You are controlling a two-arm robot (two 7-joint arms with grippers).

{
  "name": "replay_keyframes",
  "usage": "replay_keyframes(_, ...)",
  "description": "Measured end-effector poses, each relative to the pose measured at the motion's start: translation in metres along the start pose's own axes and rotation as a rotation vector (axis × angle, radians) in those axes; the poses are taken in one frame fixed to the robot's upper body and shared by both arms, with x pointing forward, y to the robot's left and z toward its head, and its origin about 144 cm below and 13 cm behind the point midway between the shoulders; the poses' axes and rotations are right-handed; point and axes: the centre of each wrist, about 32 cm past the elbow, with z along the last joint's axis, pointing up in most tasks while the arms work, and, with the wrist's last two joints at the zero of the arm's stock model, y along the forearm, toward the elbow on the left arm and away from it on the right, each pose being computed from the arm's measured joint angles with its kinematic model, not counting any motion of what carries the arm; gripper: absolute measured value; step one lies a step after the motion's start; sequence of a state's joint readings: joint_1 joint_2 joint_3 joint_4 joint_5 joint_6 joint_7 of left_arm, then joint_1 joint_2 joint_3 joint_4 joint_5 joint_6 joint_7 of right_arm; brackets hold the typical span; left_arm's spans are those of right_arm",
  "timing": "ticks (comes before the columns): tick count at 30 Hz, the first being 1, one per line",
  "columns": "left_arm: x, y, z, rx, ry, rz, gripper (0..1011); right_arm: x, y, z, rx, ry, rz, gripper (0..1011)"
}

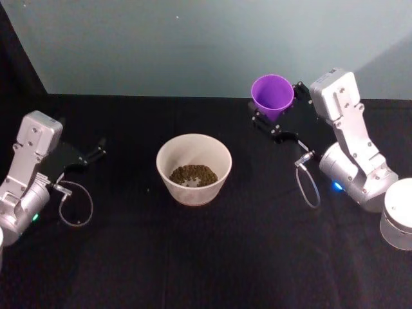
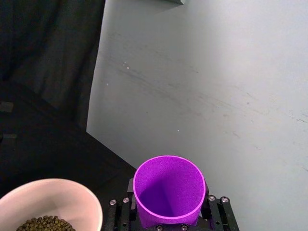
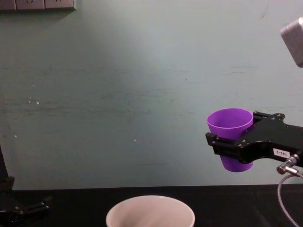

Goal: Pick up the cup and pour the mung beans from the cup into the bowl.

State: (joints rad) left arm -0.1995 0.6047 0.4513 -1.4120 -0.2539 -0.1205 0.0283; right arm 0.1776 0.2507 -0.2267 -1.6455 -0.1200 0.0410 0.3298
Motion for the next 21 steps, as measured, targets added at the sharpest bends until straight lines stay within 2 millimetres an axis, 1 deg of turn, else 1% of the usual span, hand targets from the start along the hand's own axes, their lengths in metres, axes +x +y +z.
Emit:
replay_keyframes(6,0.0,0.0,0.0,0.0,0.0,0.0,1000,0.0,0.0,0.0,-0.001,-0.002,-0.001,729)
replay_keyframes(10,0.0,0.0,0.0,0.0,0.0,0.0,1000,0.002,-0.001,0.005,-0.009,-0.053,-0.011,729)
replay_keyframes(14,0.0,0.0,0.0,0.0,0.0,0.0,1000,0.004,-0.001,0.004,-0.016,-0.057,-0.014,729)
replay_keyframes(21,0.0,0.0,0.0,0.0,0.0,0.0,1000,0.011,-0.004,-0.02,0.0,0.095,-0.007,729)
